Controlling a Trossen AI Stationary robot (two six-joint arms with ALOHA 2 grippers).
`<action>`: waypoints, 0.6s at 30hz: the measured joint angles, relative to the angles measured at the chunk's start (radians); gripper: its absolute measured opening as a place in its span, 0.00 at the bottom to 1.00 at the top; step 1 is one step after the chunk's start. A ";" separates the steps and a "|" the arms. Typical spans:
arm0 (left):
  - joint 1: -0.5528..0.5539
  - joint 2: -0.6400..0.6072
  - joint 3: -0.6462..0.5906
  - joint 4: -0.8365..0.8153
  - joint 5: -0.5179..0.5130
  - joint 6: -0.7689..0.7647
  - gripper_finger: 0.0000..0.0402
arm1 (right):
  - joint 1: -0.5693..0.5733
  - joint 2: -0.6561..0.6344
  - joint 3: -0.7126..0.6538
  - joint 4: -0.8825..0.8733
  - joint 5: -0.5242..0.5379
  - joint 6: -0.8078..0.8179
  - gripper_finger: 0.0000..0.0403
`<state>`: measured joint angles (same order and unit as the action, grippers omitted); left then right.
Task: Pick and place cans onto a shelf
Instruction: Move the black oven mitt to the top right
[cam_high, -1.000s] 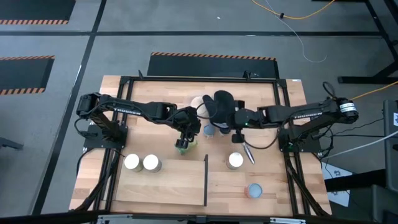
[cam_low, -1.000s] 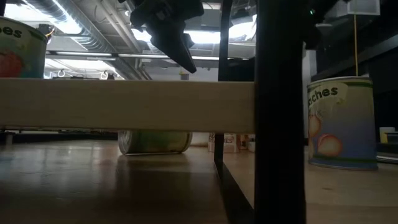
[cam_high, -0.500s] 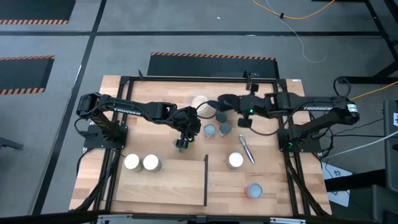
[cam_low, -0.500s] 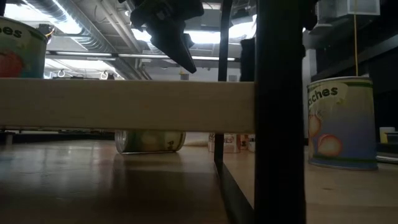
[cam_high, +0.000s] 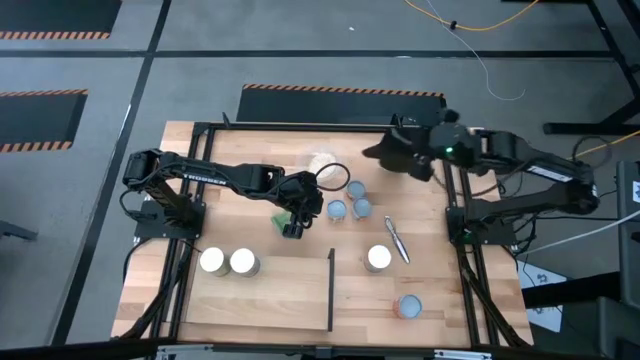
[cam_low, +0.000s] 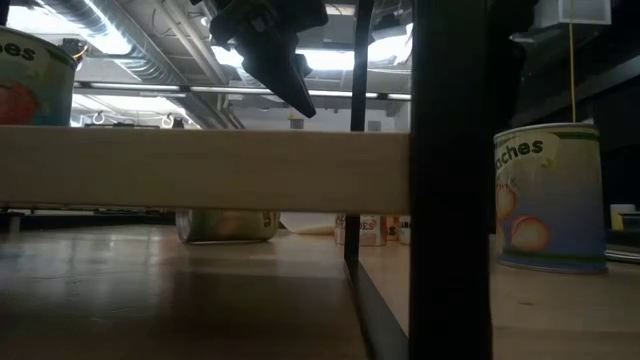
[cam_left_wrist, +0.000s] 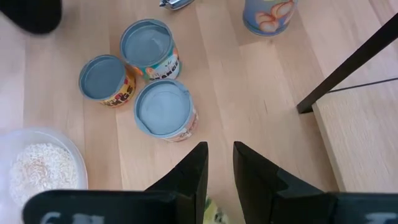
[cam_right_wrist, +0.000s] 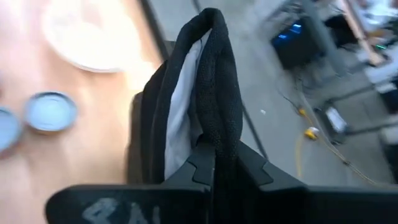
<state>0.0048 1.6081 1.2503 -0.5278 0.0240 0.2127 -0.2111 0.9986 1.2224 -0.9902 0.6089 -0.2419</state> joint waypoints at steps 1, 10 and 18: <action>0.000 0.000 0.000 0.000 0.000 0.000 0.17 | -0.015 -0.021 0.000 -0.010 0.013 -0.006 0.07; 0.000 0.000 0.000 0.002 0.000 0.000 0.17 | -0.140 -0.151 0.000 -0.105 0.018 0.059 0.07; 0.000 0.000 0.000 0.018 0.000 0.000 0.17 | -0.106 -0.162 -0.121 -0.137 -0.155 0.236 0.08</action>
<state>0.0048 1.6081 1.2507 -0.5102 0.0242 0.2123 -0.3169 0.8369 1.1019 -1.1267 0.4539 -0.0056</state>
